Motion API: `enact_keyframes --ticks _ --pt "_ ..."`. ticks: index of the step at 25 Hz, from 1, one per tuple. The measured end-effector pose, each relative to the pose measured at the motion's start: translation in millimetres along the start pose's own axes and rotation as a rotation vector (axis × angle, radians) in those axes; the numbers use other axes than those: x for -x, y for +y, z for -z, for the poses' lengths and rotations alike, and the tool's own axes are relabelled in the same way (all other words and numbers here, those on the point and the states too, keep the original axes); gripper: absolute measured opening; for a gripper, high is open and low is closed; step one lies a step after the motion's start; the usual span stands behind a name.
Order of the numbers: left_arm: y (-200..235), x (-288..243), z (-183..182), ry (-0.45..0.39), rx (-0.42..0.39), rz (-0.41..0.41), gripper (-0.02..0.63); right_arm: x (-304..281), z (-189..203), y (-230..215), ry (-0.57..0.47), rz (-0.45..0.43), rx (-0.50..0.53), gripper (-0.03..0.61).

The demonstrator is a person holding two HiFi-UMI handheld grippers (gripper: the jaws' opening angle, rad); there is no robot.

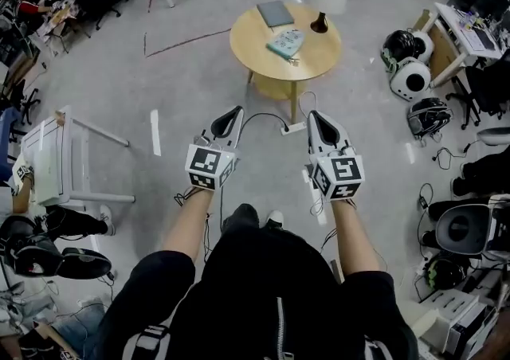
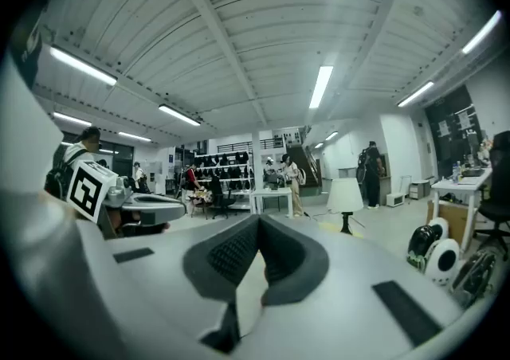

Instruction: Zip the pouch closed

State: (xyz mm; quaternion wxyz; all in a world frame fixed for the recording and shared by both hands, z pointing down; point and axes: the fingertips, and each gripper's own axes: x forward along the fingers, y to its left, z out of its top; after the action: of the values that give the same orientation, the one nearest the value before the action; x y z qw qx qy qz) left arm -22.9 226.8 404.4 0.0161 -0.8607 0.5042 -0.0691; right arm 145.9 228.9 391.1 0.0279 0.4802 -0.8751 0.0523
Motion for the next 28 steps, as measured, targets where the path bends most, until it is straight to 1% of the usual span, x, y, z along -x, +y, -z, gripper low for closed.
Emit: enact_keyframes --ticks 2,6,14,17,21,28 --pt "-4 2 0 0.002 -0.006 -0.008 0.008 2 3 6 0.006 -0.033 0.006 0.003" --pt "-5 3 3 0.004 0.004 -0.024 0.008 0 8 10 0.015 -0.066 0.015 0.003" --pt "5 -27 -3 -0.010 0.012 -0.026 0.008 -20 1 -10 0.011 -0.062 0.016 0.003" --pt "14 -48 -2 -0.016 0.015 -0.008 0.008 -36 2 -22 0.015 -0.046 0.011 0.003" --pt "34 -82 10 -0.008 0.030 0.015 0.008 -69 9 -37 0.031 -0.027 0.010 0.005" --pt "89 -168 15 -0.011 0.028 0.055 0.008 -158 10 -75 0.066 -0.001 0.008 0.005"
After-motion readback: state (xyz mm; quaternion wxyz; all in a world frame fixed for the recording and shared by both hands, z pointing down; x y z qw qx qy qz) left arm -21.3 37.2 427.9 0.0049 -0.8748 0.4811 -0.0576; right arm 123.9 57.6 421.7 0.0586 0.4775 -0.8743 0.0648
